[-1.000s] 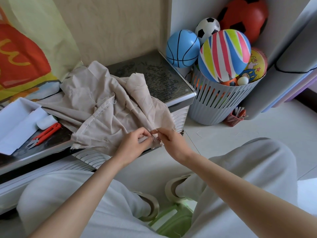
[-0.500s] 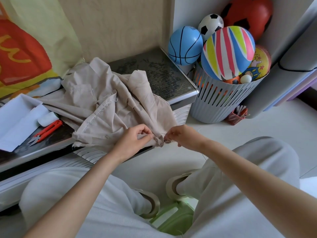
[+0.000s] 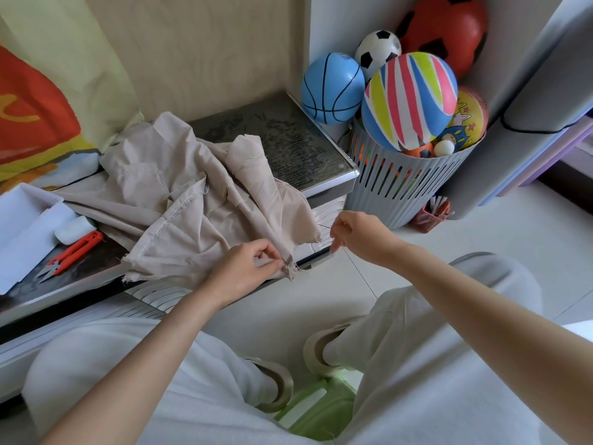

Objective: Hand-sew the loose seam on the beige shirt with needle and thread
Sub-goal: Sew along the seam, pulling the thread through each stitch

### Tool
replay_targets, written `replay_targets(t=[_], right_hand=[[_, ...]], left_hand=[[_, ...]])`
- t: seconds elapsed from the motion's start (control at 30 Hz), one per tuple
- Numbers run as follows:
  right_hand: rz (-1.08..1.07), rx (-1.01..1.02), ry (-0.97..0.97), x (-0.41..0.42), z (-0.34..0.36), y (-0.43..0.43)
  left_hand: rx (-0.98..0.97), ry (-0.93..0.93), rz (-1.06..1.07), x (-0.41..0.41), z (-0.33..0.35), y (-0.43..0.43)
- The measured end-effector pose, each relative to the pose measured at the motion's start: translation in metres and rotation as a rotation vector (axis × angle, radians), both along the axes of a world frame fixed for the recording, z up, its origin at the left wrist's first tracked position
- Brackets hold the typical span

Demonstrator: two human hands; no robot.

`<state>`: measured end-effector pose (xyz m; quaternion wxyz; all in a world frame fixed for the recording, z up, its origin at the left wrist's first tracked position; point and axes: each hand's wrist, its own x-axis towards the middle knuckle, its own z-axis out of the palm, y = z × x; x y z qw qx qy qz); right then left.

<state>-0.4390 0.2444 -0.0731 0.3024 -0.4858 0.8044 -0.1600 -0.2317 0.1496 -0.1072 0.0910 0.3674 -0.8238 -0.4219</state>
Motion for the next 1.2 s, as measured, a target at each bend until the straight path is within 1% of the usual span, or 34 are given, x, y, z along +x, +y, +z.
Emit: replay_targets(t=[0.03,0.13,0.17,0.23,0.3,0.33,0.43,0.5,0.73,0.97,1.2], right_hand=[[0.011,-0.003,0.042,0.000,0.001,0.001],[0.139,0.145,0.214,0.000,0.001,0.004],[0.165,0.176,0.226,0.001,0.002,0.004],[0.179,0.169,0.123,0.003,0.001,0.004],[0.138,0.092,-0.006,0.010,0.002,0.006],[0.112,0.041,-0.034,0.014,0.001,0.006],[0.065,-0.089,-0.057,0.028,-0.003,0.007],[0.047,-0.125,-0.098,0.035,-0.006,0.006],[0.085,-0.150,-0.140,0.044,-0.009,0.000],[0.138,-0.180,-0.188,0.050,-0.012,-0.003],[0.161,-0.188,-0.238,0.049,-0.015,-0.004]], left_hand=[[0.003,-0.004,0.000,-0.001,0.001,0.001],[-0.002,-0.011,0.005,-0.003,0.003,0.002],[-0.005,-0.013,0.004,-0.003,0.004,0.002],[-0.007,-0.009,0.003,-0.003,0.005,0.002],[0.005,0.006,0.004,-0.002,0.005,0.002],[0.012,0.014,0.004,-0.002,0.006,0.002],[0.019,0.037,0.006,0.000,0.007,0.002],[0.022,0.056,0.008,0.001,0.009,0.002],[0.037,0.119,0.003,0.002,0.019,0.004],[0.066,0.139,-0.017,0.001,0.019,0.003],[0.146,0.160,-0.062,0.003,0.016,-0.001]])
